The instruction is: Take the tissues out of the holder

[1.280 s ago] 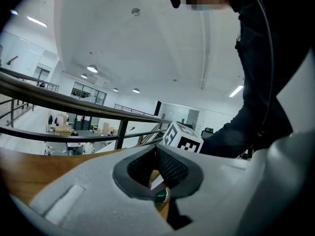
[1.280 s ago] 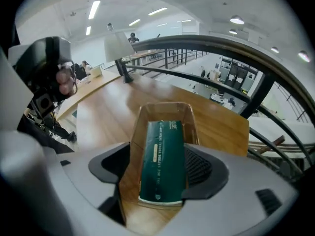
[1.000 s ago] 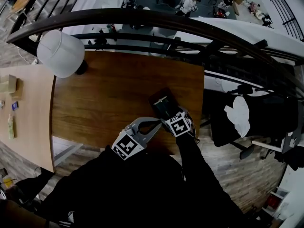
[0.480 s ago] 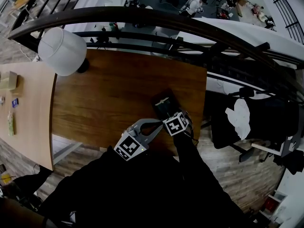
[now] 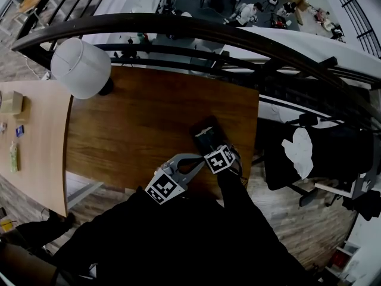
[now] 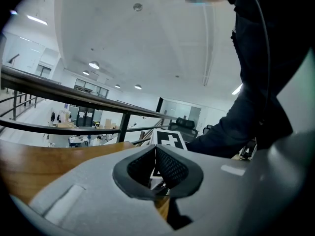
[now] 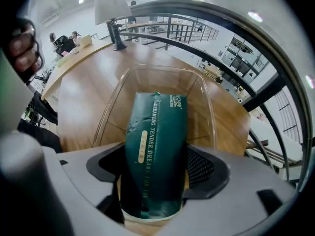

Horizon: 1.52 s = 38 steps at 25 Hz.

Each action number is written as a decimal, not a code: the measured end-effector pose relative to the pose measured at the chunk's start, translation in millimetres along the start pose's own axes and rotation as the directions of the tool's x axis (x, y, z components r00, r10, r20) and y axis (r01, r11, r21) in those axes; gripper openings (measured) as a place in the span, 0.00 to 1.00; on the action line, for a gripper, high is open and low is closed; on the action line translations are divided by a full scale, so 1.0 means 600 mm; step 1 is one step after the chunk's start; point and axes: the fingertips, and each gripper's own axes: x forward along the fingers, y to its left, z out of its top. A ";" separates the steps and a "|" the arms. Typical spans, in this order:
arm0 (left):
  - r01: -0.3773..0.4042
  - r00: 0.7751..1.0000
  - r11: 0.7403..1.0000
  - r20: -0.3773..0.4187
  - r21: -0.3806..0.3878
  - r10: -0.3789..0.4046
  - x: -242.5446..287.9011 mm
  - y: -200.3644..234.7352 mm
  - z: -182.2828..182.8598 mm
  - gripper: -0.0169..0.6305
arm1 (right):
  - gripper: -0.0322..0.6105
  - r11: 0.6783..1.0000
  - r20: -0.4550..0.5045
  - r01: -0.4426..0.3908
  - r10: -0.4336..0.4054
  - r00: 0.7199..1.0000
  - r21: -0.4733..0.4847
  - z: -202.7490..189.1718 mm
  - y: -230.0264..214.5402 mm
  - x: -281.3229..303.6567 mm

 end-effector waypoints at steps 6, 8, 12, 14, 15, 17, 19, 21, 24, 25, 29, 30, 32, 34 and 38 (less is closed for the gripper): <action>-0.006 1.000 1.000 0.012 -0.002 0.006 -0.005 0.013 0.006 0.04 | 0.60 1.000 0.013 -0.011 0.011 1.000 0.018 0.003 -0.004 -0.012; -0.013 1.000 1.000 0.016 -0.004 0.013 -0.011 0.018 0.008 0.04 | 0.60 1.000 0.014 -0.010 0.009 1.000 0.016 0.007 -0.001 -0.021; -0.026 0.999 1.000 0.021 -0.006 0.026 -0.023 0.022 0.011 0.04 | 0.60 1.000 0.012 -0.011 0.011 1.000 0.014 0.011 0.002 -0.044; -0.032 0.999 1.000 0.027 -0.002 0.032 -0.027 0.022 0.015 0.04 | 0.60 1.000 0.018 -0.010 0.010 1.000 0.018 0.012 0.000 -0.057; -0.034 0.999 0.999 0.030 0.001 0.034 -0.029 0.023 0.017 0.04 | 0.60 1.000 0.024 -0.009 0.009 1.000 0.019 0.014 0.000 -0.064; -0.040 0.999 0.999 0.035 0.005 0.040 -0.034 0.023 0.018 0.04 | 0.60 1.000 0.033 -0.008 0.007 0.999 0.018 0.017 0.002 -0.076; -0.047 0.998 0.999 0.038 0.007 0.046 -0.040 0.023 0.018 0.04 | 0.60 1.000 0.038 -0.009 0.008 0.999 0.017 0.019 0.006 -0.089; -0.052 0.998 0.999 0.041 0.009 0.052 -0.047 0.020 0.019 0.04 | 0.60 1.000 0.041 -0.009 0.009 0.999 0.017 0.022 0.009 -0.102; -0.061 0.997 0.998 0.047 0.015 0.060 -0.054 0.015 0.024 0.04 | 0.60 1.000 0.046 -0.017 0.016 0.999 0.017 0.022 0.010 -0.119; -0.063 0.997 0.998 0.050 0.016 0.062 -0.056 0.012 0.026 0.04 | 0.60 1.000 0.046 -0.021 0.020 0.999 0.017 0.023 0.011 -0.125; -0.074 0.996 0.997 0.059 0.018 0.073 -0.068 0.005 0.029 0.04 | 0.60 1.000 0.052 -0.022 0.022 0.998 0.002 0.031 0.020 -0.150; -0.078 0.995 0.997 0.061 0.017 0.077 -0.072 0.005 0.029 0.04 | 0.60 1.000 0.057 -0.021 0.021 0.998 -0.002 0.034 0.023 -0.156; -0.085 0.994 0.996 0.065 0.016 0.084 -0.079 0.006 0.030 0.04 | 0.60 1.000 0.063 -0.017 0.018 0.998 -0.012 0.042 0.029 -0.169; -0.094 0.993 0.995 0.067 0.017 0.093 -0.086 0.008 0.031 0.04 | 0.60 1.000 0.073 -0.017 0.018 0.997 -0.022 0.050 0.036 -0.180; -0.118 0.991 0.993 0.071 0.019 0.116 -0.101 0.015 0.032 0.04 | 0.60 0.999 0.088 -0.026 0.030 0.996 -0.045 0.068 0.055 -0.192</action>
